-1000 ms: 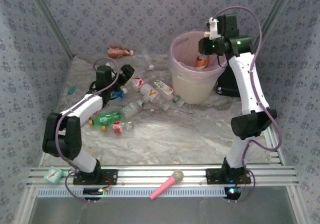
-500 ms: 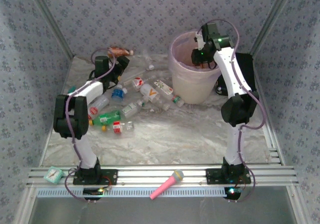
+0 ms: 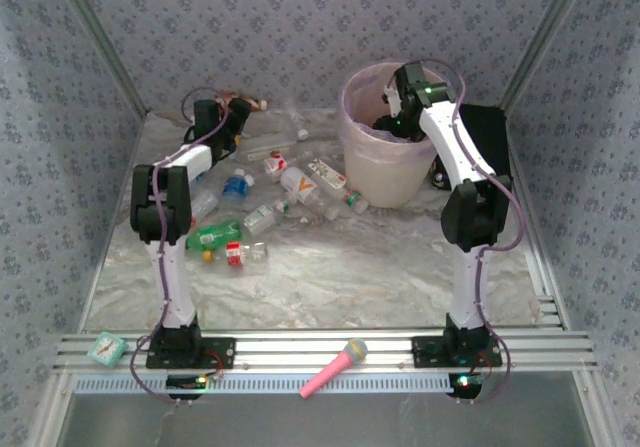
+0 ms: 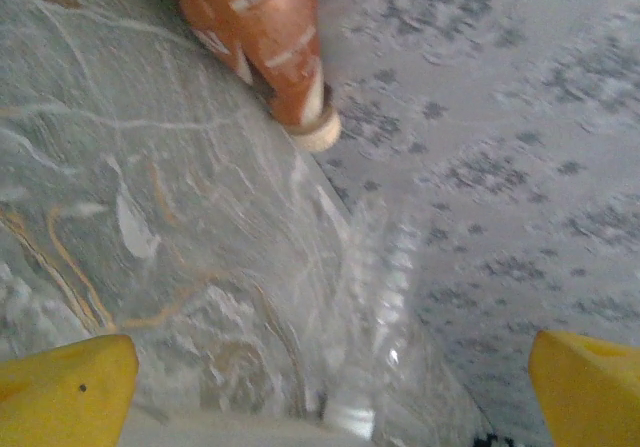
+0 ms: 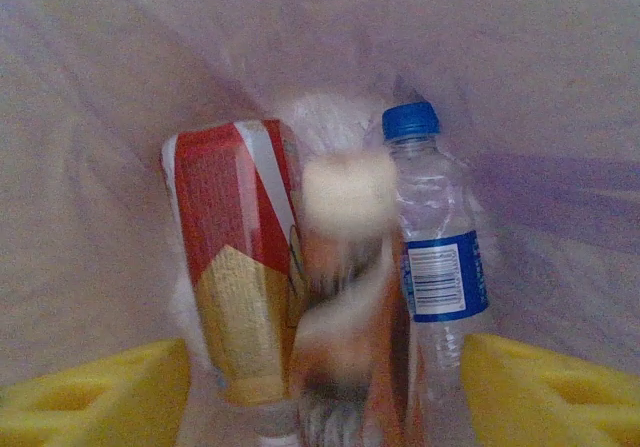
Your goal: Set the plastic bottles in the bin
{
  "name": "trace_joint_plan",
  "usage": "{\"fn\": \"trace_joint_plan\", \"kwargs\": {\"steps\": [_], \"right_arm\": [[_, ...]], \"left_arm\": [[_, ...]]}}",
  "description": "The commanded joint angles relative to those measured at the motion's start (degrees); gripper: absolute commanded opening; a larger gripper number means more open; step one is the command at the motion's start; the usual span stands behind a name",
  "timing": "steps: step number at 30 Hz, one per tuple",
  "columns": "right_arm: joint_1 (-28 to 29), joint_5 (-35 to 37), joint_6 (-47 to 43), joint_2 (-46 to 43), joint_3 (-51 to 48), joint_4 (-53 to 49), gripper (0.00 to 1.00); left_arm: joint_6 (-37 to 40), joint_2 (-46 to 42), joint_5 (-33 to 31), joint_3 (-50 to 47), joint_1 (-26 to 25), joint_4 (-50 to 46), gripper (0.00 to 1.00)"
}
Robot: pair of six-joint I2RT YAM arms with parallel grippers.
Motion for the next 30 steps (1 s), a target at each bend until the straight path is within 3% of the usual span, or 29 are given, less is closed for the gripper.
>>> {"fn": "trace_joint_plan", "kwargs": {"steps": [1, 6, 12, 18, 25, 30], "right_arm": [[-0.2, -0.7, -0.7, -4.2, -1.9, 1.3, 0.76], [-0.2, -0.5, -0.9, -6.3, -4.0, 2.3, 0.77], [-0.4, -0.6, -0.9, -8.1, -6.9, 4.4, 0.77], [-0.7, -0.1, -0.9, -8.9, -8.5, 5.2, 0.77], [-0.5, 0.4, -0.7, -11.2, -10.4, 6.7, 0.77], [-0.2, 0.9, -0.4, -13.9, -12.4, 8.3, 0.77]], "left_arm": [[-1.6, 3.7, -5.3, 4.4, 0.9, -0.8, 1.0], [-3.2, 7.4, -7.1, 8.7, 2.3, 0.5, 0.98], [-3.2, 13.4, -9.4, 19.3, 3.6, -6.5, 0.97], [-2.7, 22.0, -10.3, 34.6, 4.4, -12.9, 0.94], [-4.0, 37.1, -8.8, 59.4, 4.4, -22.0, 0.91], [-6.5, 42.0, -9.1, 64.2, 4.4, -22.5, 0.84]]}}
